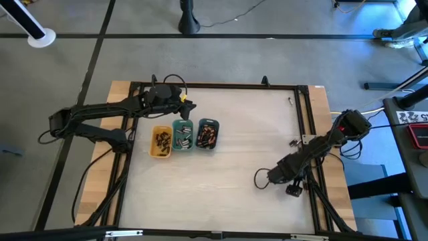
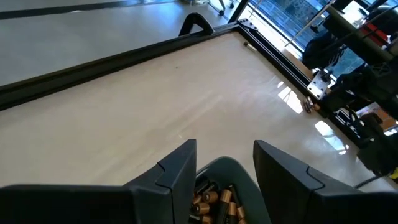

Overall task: Sort batteries
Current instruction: Put the small black battery into the yellow bin

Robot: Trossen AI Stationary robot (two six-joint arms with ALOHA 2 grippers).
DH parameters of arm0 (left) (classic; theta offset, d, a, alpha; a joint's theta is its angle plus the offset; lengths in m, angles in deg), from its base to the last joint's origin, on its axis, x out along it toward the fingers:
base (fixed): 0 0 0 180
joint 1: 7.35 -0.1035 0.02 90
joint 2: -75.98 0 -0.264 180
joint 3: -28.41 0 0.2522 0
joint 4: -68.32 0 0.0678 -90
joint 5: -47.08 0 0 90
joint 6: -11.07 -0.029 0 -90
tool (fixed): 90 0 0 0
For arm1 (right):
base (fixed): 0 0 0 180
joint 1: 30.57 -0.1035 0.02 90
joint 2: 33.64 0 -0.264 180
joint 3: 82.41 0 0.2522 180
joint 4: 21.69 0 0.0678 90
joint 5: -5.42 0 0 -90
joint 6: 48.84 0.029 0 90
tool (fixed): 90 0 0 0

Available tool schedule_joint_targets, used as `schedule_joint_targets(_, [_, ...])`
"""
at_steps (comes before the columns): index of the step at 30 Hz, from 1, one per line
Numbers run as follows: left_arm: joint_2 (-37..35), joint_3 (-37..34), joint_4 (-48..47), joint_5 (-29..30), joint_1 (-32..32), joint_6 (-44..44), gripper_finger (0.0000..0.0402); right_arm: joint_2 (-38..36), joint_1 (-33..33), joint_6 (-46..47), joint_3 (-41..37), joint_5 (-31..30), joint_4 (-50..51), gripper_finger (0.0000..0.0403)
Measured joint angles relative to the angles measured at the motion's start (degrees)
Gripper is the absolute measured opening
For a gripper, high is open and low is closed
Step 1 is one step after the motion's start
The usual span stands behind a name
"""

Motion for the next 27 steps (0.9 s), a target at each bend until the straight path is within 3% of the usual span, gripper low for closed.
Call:
schedule_joint_targets(13, [0.0,0.0,0.02,-0.02,0.0,0.26,0.0148,5.44,-12.72,-7.16,0.35,-1.43,-2.63,0.0351])
schedule_joint_targets(27, [0.0,0.0,0.0,-0.02,0.01,0.28,0.0148,5.8,-14.23,-4.12,0.24,-4.82,-3.29,0.0336])
